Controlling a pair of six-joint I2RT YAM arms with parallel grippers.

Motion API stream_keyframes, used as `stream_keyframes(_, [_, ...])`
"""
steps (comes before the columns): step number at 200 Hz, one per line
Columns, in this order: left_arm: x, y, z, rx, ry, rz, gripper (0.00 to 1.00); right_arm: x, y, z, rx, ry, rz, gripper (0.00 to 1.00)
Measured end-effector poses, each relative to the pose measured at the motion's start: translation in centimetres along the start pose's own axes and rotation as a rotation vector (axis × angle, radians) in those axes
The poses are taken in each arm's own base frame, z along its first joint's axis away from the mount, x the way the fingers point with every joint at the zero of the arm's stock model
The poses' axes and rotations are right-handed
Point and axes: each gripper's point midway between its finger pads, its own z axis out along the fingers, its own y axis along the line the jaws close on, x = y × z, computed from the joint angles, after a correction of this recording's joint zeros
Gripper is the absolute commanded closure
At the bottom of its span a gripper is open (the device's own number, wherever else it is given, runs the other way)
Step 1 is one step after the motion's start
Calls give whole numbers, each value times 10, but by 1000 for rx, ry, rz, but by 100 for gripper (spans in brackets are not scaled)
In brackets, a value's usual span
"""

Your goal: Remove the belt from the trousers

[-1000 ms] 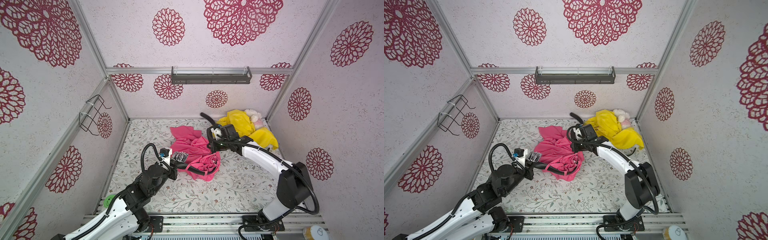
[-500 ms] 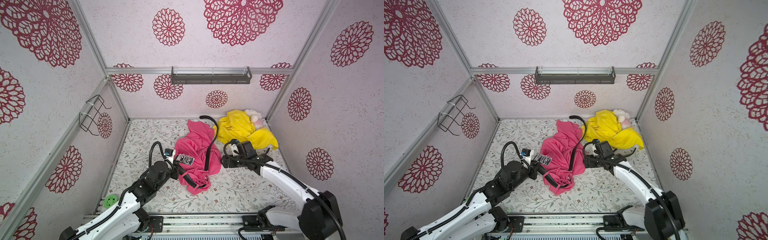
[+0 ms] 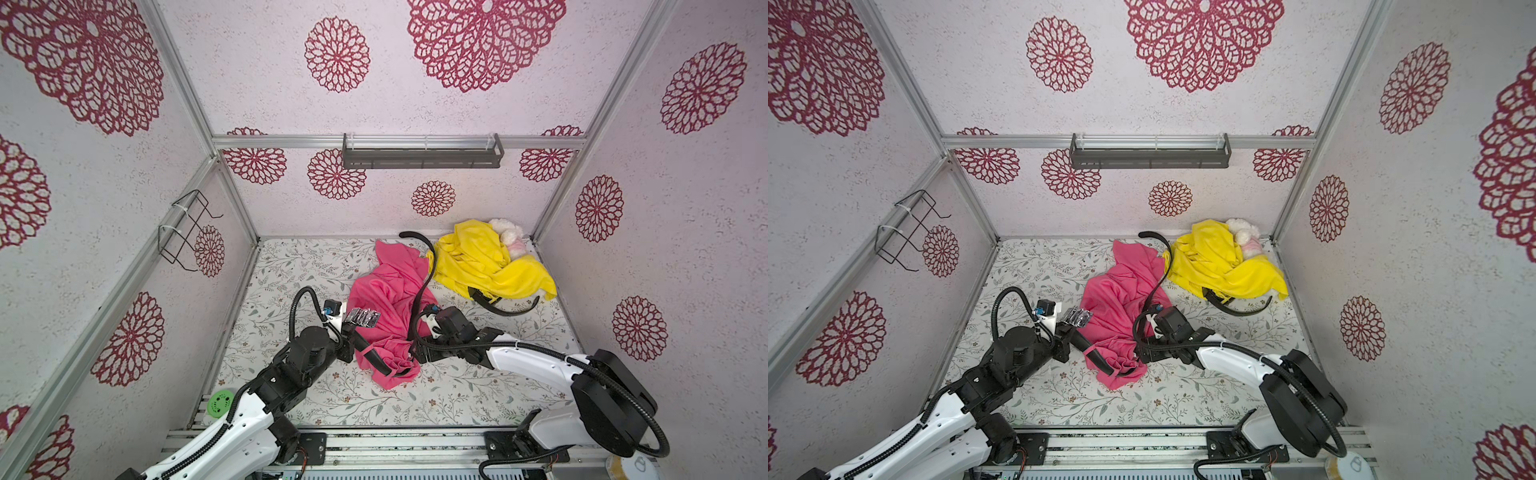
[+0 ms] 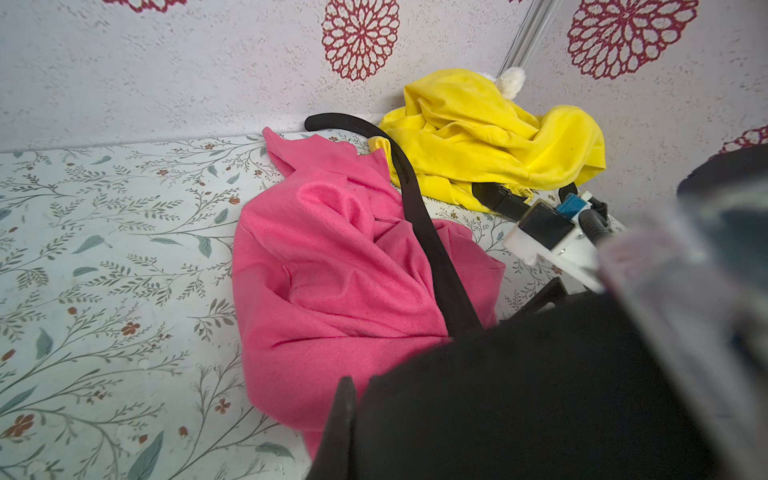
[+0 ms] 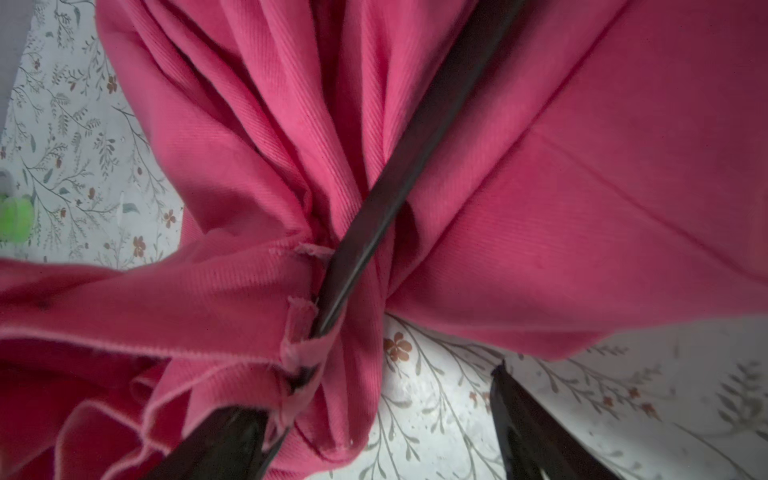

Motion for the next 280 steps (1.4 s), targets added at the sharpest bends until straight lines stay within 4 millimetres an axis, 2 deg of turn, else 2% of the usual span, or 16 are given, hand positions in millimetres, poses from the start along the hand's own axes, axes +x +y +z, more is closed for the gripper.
stream_keyframes(20, [0,0,0,1,1,0,100,-2,2,16,3,18,4,17])
stream_keyframes(39, [0,0,-1,3,-2,-1,100,-8,4,40,48,42,-6,19])
stream_keyframes(56, [-4,0,-5,1,-13,6,100,-26,2,59,130,29,-22,22])
stream_keyframes(74, [-16,3,-15,-12,-38,22,100,-45,-1,62,189,-10,-22,26])
stream_keyframes(96, [-40,5,-34,-22,-89,42,100,-61,-31,42,236,-49,25,27])
stream_keyframes(123, [-61,11,-55,-33,-134,63,100,-89,-83,-8,293,-136,116,28])
stream_keyframes(136, [-73,16,-63,-54,-155,74,100,-92,-112,-28,340,-156,158,28])
stream_keyframes(157, [-89,22,-76,-83,-185,96,100,-73,-165,-48,432,-133,254,27])
stream_keyframes(176, [-100,31,-86,-132,-199,122,100,-49,-199,-60,493,-90,331,27])
stream_keyframes(190, [-104,40,-92,-180,-198,143,100,-40,-212,-67,515,-77,364,28])
stream_keyframes(210, [-111,58,-100,-272,-205,152,100,-38,-218,-72,523,-78,369,35])
stream_keyframes(227, [-107,70,-94,-313,-176,137,100,-38,-215,-70,509,-79,366,40])
stream_keyframes(248, [-90,82,-66,-340,-110,90,100,-33,-214,-66,518,-69,355,48])
stream_keyframes(266, [-53,92,-32,-355,-17,43,100,-27,-213,-62,527,-59,345,60])
stream_keyframes(280, [-17,100,-9,-370,89,13,100,-25,-210,-58,528,-52,331,62])
